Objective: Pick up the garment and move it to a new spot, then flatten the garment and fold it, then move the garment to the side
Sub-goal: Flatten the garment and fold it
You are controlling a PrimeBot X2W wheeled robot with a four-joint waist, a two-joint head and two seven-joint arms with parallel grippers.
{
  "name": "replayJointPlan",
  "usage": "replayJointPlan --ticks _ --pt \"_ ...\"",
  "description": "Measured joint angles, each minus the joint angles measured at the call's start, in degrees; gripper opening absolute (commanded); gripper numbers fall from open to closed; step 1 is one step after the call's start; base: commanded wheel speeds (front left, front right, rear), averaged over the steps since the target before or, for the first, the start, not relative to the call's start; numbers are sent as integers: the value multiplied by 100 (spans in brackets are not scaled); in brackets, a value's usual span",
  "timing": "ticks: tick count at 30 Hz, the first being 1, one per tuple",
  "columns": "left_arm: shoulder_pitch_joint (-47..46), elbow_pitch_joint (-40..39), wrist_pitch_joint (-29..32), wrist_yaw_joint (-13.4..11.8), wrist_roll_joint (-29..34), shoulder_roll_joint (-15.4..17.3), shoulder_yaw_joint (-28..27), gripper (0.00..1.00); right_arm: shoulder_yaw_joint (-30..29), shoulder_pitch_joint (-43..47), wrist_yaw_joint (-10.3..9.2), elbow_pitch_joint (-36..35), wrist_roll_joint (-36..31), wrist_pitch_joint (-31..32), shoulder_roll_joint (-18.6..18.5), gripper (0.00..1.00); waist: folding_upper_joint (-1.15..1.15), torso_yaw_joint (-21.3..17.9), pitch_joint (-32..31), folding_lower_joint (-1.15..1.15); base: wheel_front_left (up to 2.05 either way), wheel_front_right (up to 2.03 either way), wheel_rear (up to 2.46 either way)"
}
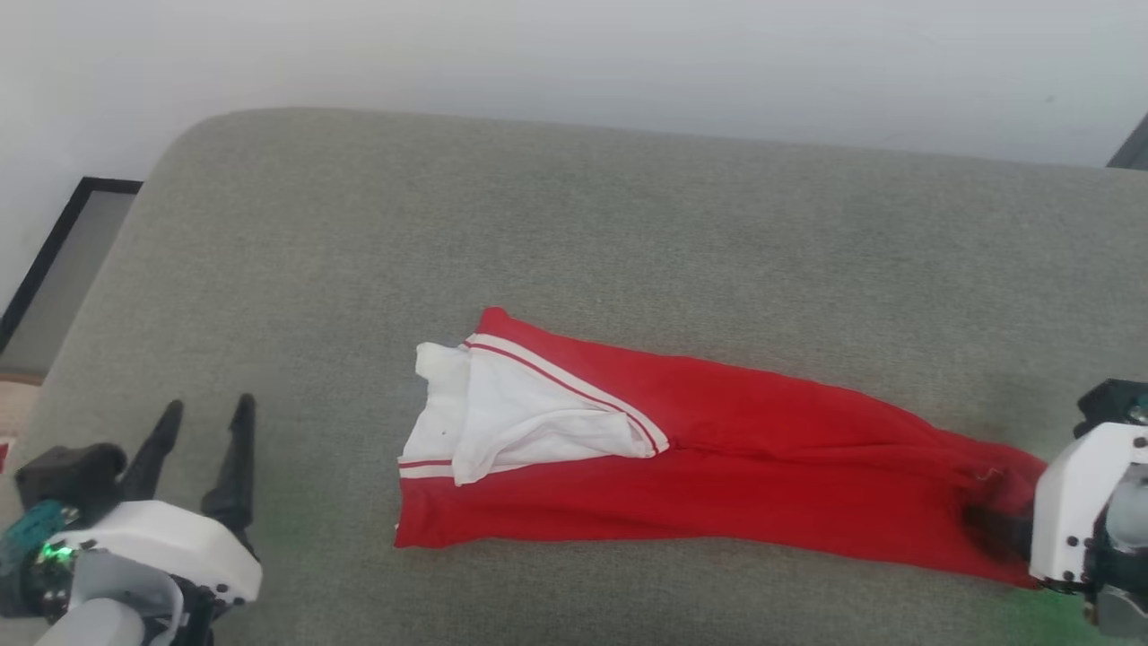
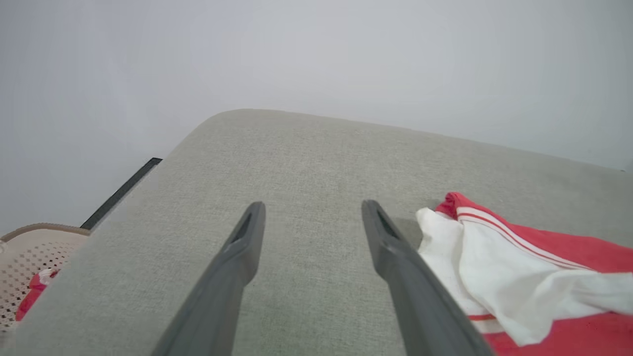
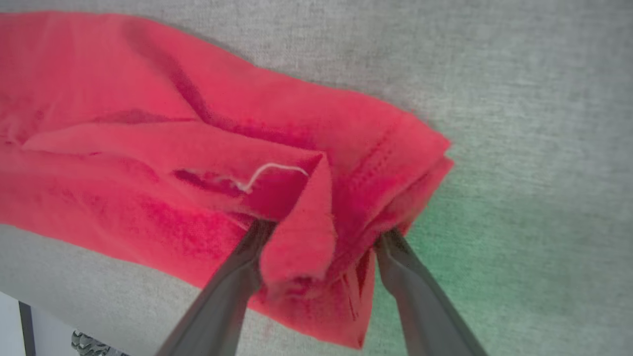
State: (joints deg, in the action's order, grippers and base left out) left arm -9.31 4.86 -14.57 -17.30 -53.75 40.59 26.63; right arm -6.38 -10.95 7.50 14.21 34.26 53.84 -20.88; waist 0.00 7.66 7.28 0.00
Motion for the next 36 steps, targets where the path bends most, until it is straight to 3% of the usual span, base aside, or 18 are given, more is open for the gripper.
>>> replayJointPlan --ticks 5,6,7,8,12,20,36 --pt "222 132 -41 266 253 -325 -686 100 335 -265 -1 487 148 -201 -3 100 0 115 30 0 0 0 0" --pt "247 163 -41 330 342 -427 -866 100 414 -320 -1 590 220 -229 -2 66 0 135 39 0 0 0 0" --pt "284 176 -41 400 434 -538 -1012 100 526 -350 -3 652 265 -237 -38 25 0 157 46 0 0 0 0" --pt "359 198 -41 469 535 -644 -1146 100 642 -384 -3 688 343 -243 -64 0 0 178 53 0 0 0 0" --pt "556 354 -41 802 848 -978 -1597 100 890 -521 -2 828 631 -352 -74 0 0 220 79 0 0 0 0" --pt "688 517 -42 1218 1298 -1445 -2279 100 1033 -668 4 828 996 -567 -371 0 0 118 108 -1 0 0 0" --pt "591 795 -41 1683 1773 -1873 -2646 100 -200 -996 4 1666 714 -922 -1251 0 0 -224 300 0 0 0 0"
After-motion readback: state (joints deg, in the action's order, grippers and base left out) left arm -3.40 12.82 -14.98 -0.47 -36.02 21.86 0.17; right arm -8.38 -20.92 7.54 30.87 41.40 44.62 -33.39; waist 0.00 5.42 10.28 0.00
